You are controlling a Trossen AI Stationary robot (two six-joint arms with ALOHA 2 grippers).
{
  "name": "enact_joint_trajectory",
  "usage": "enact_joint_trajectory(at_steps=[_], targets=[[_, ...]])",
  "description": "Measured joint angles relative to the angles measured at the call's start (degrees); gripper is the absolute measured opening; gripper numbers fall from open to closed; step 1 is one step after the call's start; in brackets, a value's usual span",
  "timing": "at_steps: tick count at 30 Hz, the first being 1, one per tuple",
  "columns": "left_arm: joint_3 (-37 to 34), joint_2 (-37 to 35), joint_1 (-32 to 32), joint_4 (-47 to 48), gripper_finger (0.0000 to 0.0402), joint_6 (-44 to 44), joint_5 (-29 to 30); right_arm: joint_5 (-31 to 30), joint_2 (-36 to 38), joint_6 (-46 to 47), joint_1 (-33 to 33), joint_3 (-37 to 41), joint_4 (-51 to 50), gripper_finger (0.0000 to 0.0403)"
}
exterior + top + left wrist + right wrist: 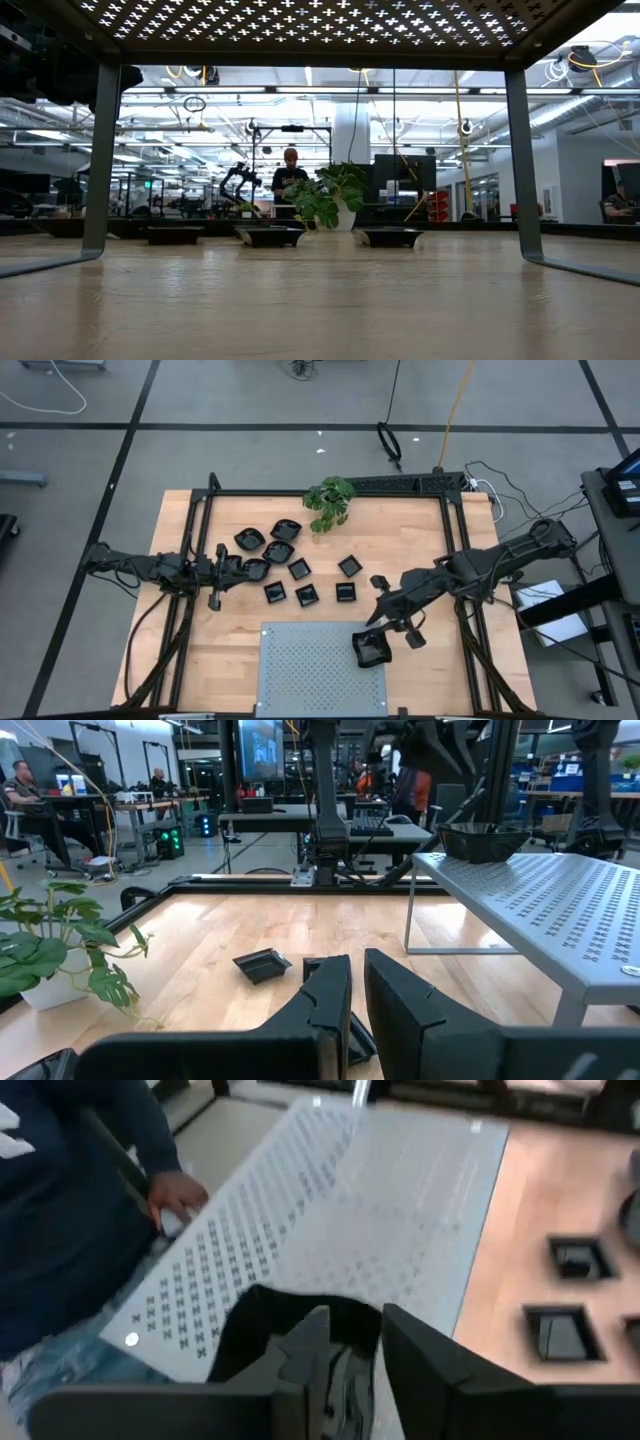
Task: Pick & Place Mini shaped plates
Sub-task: Put the square plate on the shelf
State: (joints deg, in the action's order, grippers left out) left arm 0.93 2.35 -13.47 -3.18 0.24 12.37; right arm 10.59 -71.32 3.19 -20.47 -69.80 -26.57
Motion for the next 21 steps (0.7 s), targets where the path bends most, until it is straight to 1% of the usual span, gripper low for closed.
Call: enact_joint_trajectory(at_steps=[5,9,15,19,21], targets=[[0.0,0.0,0.0,0.0,0.0035,-0.01,-0.01,-0.31,6.38,-4.84,0.27,0.0,-0.33,0.0096],[0.0,0.0,0.0,0.0,0.0035,-0.01,0.01,-0.26,13.19,-7.57,0.27,0.0,-3.24,0.0094],[0.0,0.0,0.0,0.0,0.0035,0.0,-0.01,-0.26,21.53,-8.96,0.27,0.0,-3.76,0.0098],[0.0,0.0,0.0,0.0,0.0035,-0.01,-0.01,-0.25,24.88,-9.79,0.27,0.14,-3.69,0.0097],[0.0,0.0,0.0,-0.02,0.0035,-0.01,-0.01,-0.09,26.2,-8.72,0.27,1.59,-3.24,0.0095]])
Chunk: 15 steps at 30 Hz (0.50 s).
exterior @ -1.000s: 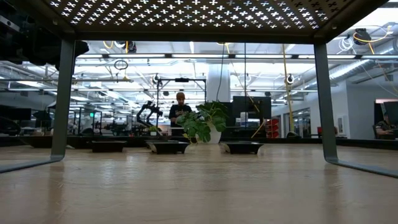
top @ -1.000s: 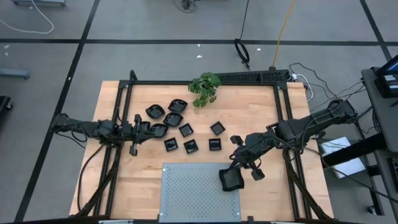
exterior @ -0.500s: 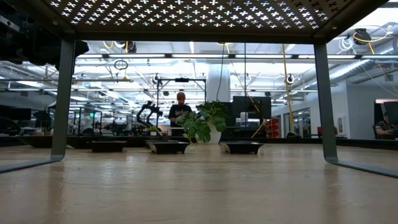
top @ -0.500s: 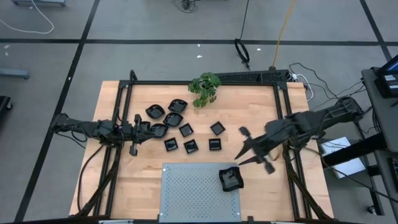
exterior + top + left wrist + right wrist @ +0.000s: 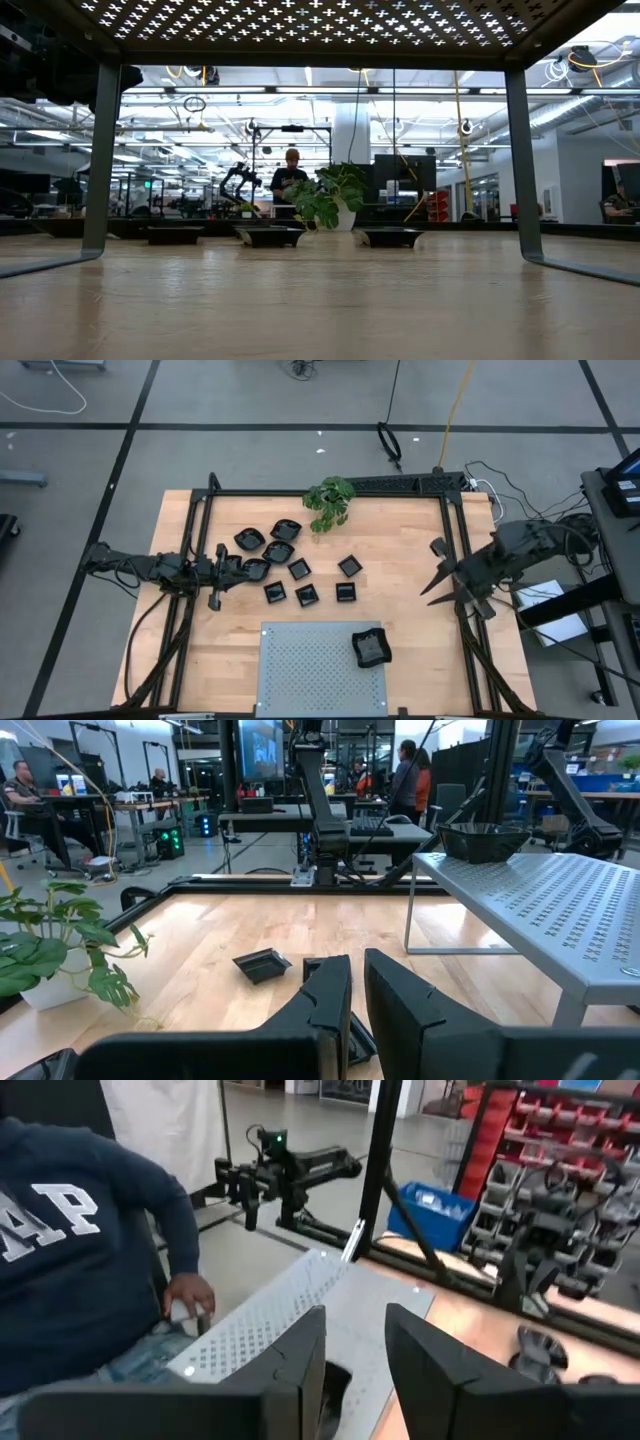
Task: Pick & Place Mini shaped plates
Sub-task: Put the square plate on the shelf
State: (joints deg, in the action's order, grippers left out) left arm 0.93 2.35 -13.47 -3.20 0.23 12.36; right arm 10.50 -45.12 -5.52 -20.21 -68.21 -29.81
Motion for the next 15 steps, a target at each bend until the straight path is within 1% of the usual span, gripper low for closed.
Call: enact_joint_trajectory(at_steps=[4,7,10,13,15], targets=[[0.0,0.0,0.0,0.0,0.0035,0.02,0.0,-0.39,2.86,-0.95,0.0,7.33,0.89,0.0095],[0.0,0.0,0.0,0.02,0.0035,0.02,0.0,-2.77,5.65,-1.66,0.0,15.15,7.36,0.0096],[0.0,0.0,0.0,0.0,0.0035,0.02,0.0,-2.97,10.95,-1.23,0.04,22.16,12.85,0.0094],[0.0,0.0,0.0,0.02,0.0035,0.01,0.0,-3.18,17.48,-0.13,0.02,31.04,18.1,0.0094],[0.0,0.0,0.0,0.02,0.0035,0.0,0.01,-5.28,21.85,0.94,0.06,36.83,22.08,0.0095]])
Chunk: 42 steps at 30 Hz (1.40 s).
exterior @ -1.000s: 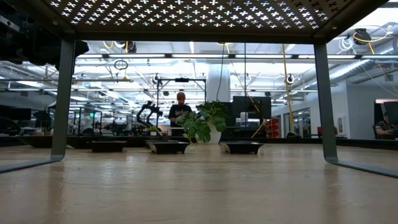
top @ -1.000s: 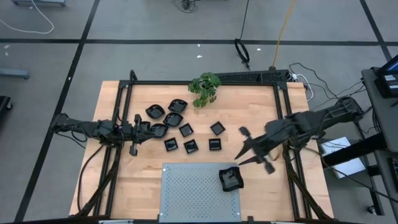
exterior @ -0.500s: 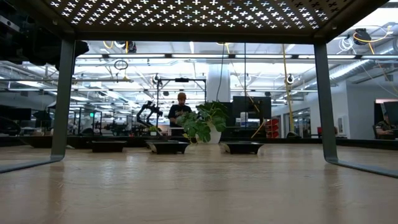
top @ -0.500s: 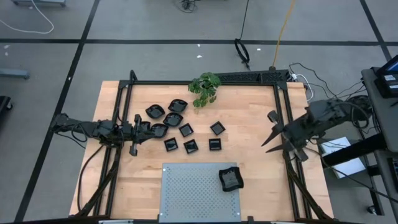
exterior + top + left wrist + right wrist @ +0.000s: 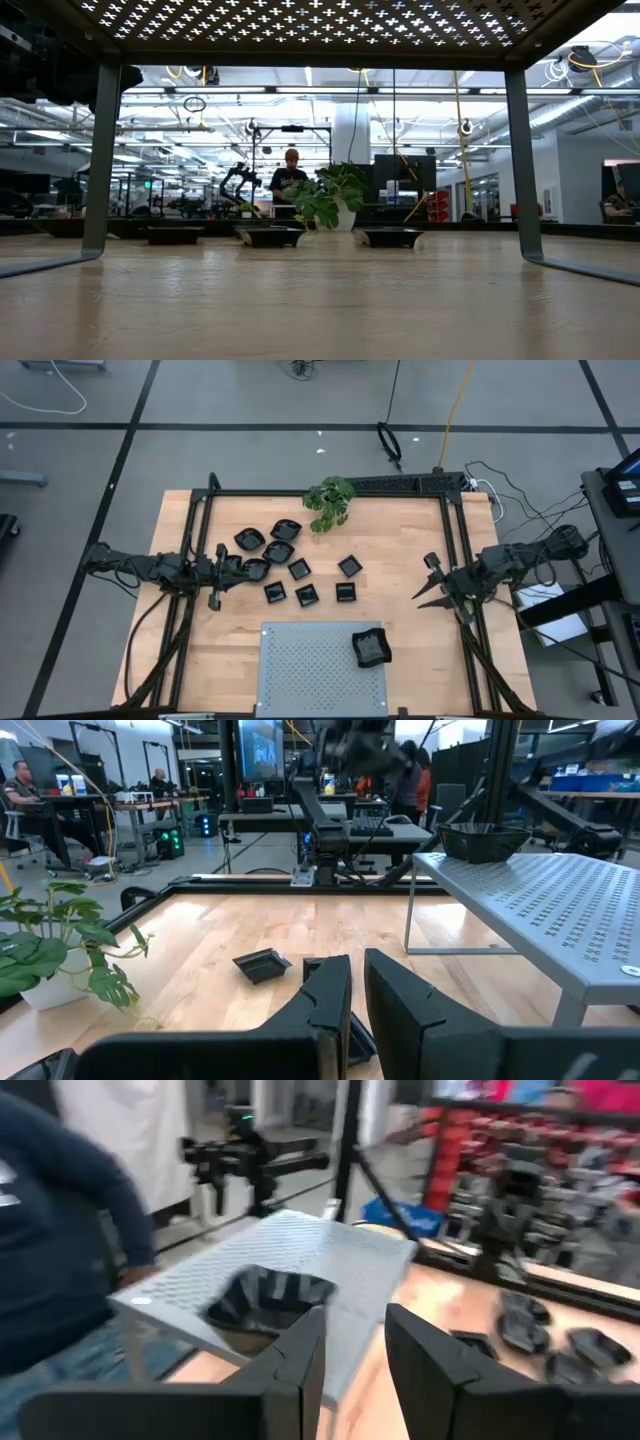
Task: Pick & Place Mini shaped plates
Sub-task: Put the square plate on the shelf
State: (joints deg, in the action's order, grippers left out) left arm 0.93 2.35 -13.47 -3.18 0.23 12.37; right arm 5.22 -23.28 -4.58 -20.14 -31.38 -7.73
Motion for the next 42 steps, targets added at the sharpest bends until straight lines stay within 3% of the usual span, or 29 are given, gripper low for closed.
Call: enact_joint_trajectory(at_steps=[5,11,14,24,42], targets=[[0.0,0.0,0.0,0.0,0.0035,0.0,0.0,-2.61,9.2,0.21,0.88,11.21,7.43,0.0094],[0.0,0.0,0.0,-0.02,0.0035,0.0,-0.01,-15.27,15.7,-2.12,2.72,22.91,16.33,0.0096],[0.0,0.0,0.0,-0.01,0.0035,0.01,-0.01,-17.22,17.37,-2.74,4.28,26.75,19.0,0.0095],[0.0,0.0,0.0,0.0,0.0035,0.0,0.0,-15.7,18.44,-4.33,9.21,27.81,18.09,0.0094],[0.0,0.0,0.0,0.0,0.0035,0.01,0.02,-15.66,17.98,-4.67,9.29,28.0,17.76,0.0096]])
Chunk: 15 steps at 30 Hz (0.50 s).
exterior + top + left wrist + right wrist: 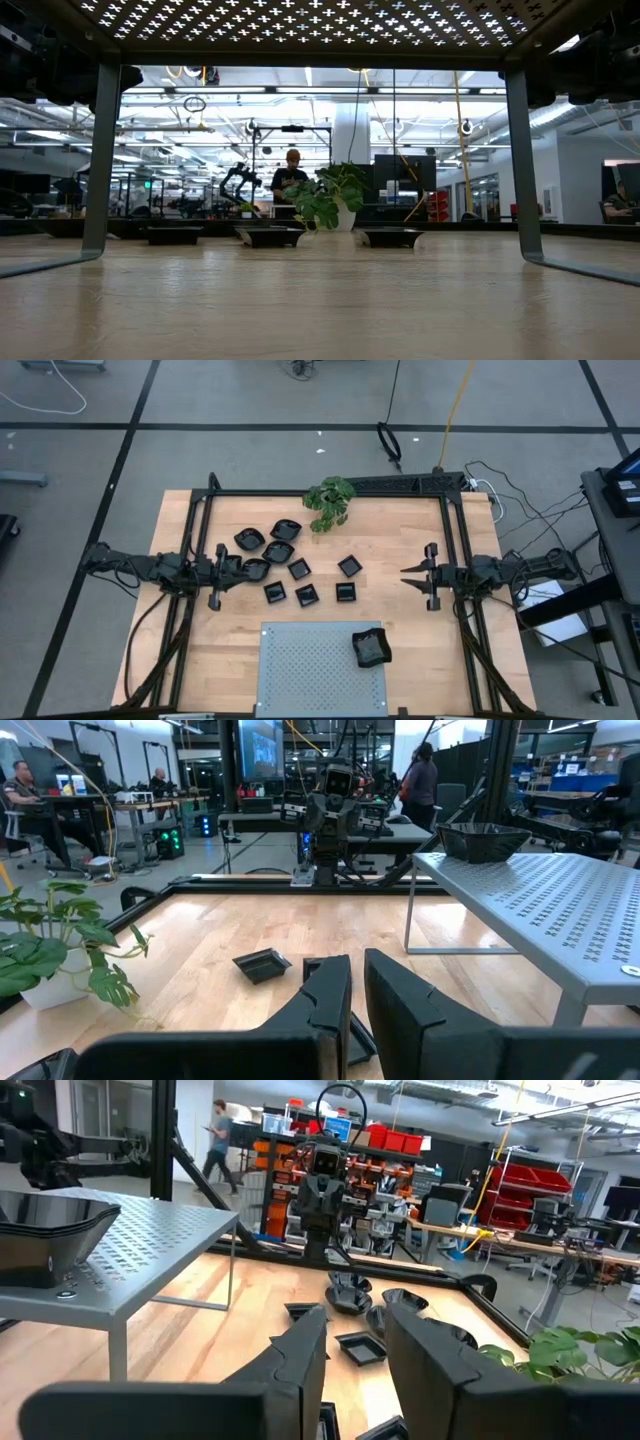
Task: Pick & Place Mini shaped plates
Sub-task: Put the square plate on the shelf
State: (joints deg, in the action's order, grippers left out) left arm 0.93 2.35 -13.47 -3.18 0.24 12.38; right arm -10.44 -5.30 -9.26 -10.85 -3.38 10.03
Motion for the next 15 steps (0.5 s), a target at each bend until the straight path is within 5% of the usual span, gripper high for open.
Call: enact_joint_trajectory(at_steps=[15], targets=[[0.02,-0.02,0.0,-8.24,0.0035,2.98,1.64,0.0,0.0,0.0,0.0,0.02,-0.02,0.0094]])
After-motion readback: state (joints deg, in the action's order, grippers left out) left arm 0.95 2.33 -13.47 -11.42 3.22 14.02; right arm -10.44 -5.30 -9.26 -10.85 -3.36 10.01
